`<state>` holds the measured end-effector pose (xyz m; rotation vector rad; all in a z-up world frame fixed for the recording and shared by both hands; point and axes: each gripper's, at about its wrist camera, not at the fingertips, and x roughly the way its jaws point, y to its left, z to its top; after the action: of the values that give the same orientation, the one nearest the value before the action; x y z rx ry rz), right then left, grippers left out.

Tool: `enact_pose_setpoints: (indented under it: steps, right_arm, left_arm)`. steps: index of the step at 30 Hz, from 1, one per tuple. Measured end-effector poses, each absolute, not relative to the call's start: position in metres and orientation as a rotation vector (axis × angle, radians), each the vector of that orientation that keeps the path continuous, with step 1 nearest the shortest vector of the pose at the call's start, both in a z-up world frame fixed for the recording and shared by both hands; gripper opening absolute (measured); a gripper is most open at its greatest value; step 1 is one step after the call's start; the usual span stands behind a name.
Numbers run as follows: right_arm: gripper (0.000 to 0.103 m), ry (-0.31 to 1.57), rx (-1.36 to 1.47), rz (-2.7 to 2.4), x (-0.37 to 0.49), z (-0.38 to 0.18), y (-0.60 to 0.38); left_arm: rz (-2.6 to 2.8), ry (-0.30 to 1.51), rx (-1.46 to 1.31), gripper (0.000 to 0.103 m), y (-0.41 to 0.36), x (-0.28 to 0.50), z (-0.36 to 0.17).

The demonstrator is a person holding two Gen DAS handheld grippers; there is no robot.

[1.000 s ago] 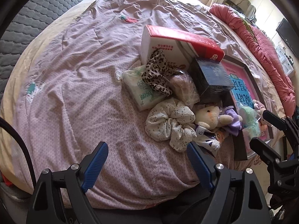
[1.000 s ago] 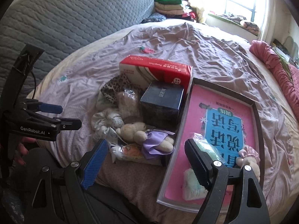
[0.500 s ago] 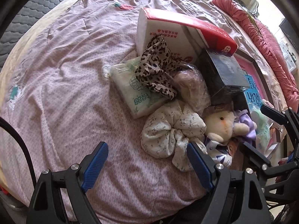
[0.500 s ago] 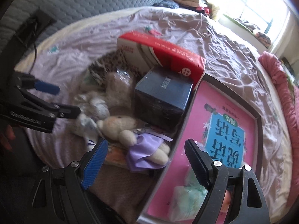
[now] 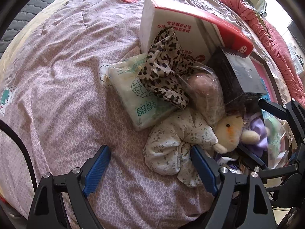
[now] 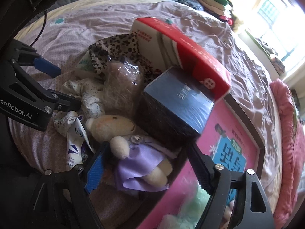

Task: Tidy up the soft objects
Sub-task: 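Close left tool on floral scrunchie while right tool closes on purple-dressed bear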

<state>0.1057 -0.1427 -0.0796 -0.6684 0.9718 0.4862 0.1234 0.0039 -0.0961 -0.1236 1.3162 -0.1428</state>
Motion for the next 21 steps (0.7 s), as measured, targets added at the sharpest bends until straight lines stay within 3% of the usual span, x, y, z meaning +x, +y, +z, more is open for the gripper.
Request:
enact_pose_setpoints:
  steps: [3, 10, 13, 16, 21]
  right_arm:
    - [0.064, 0.997, -0.678, 0.523, 0.108, -0.086, -0.138]
    - [0.052, 1.018, -0.707, 0.554, 0.113, -0.100, -0.128]
    - [0.049, 1.008, -0.665, 0.554, 0.114, -0.096, -0.134]
    - [0.046, 0.989, -0.616, 0.544, 0.114, -0.087, -0.143]
    - [0.044, 0.963, -0.485, 0.560, 0.111, -0.068, -0.156]
  left_arm:
    - [-0.144, 1.319, -0.130, 0.085, 0.004, 0.126, -0.100]
    - [-0.135, 1.323, -0.126, 0.085, 0.003, 0.130, -0.107]
    - [-0.133, 1.319, -0.123, 0.080, 0.001, 0.132, -0.108]
    - [-0.131, 1.316, -0.125, 0.066, -0.002, 0.135, -0.108]
    - [-0.142, 1.313, -0.120, 0.031, -0.006, 0.139, -0.105]
